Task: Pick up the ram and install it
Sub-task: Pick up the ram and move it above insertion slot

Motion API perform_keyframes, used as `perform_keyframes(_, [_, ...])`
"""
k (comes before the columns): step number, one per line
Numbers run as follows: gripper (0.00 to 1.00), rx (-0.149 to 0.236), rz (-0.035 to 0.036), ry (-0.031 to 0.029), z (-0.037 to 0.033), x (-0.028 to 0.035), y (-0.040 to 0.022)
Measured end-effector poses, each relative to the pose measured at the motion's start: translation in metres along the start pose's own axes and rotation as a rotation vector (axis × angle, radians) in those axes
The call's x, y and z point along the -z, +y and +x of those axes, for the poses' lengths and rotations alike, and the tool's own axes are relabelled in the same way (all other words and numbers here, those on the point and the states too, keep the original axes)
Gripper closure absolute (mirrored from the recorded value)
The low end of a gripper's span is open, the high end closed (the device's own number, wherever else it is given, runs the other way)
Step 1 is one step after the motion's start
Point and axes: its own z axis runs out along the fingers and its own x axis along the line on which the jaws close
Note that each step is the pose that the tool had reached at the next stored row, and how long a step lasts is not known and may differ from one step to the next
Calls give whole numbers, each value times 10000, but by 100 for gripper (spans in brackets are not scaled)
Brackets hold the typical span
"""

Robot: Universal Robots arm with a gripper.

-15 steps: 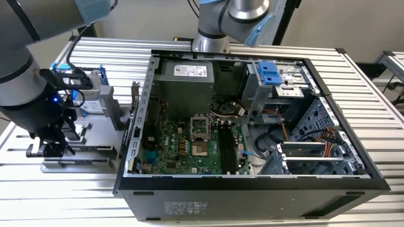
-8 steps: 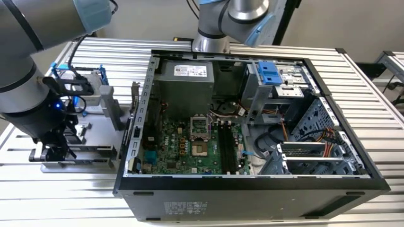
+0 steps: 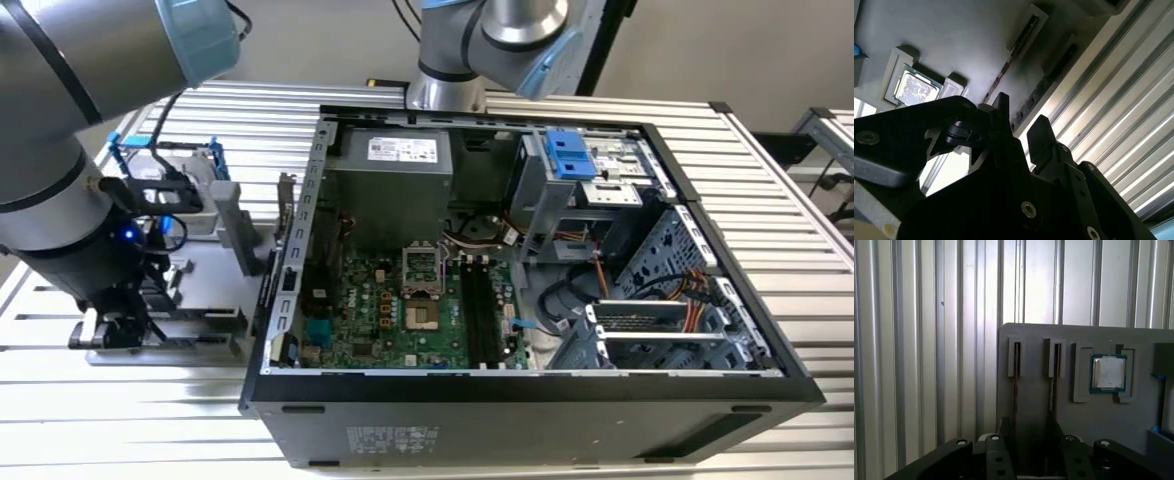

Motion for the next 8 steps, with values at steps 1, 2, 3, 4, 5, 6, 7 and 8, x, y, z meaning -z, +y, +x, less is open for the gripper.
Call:
perform_keyframes(1, [0,-15,1,3,1,-13,0])
perform_keyframes(2, [0,-28,2,6,2,-25,0])
perform_keyframes(3, [0,-44,2,11,4,-37,1])
perform_keyframes(4, [0,-58,3,15,5,-48,1])
perform_keyframes(5, [0,-74,3,19,8,-60,1])
perform_keyframes(6, [0,-93,3,23,12,-72,1])
perform_keyframes(7, [0,-116,5,27,15,-85,1])
perform_keyframes(8, [0,-144,7,29,17,-97,1])
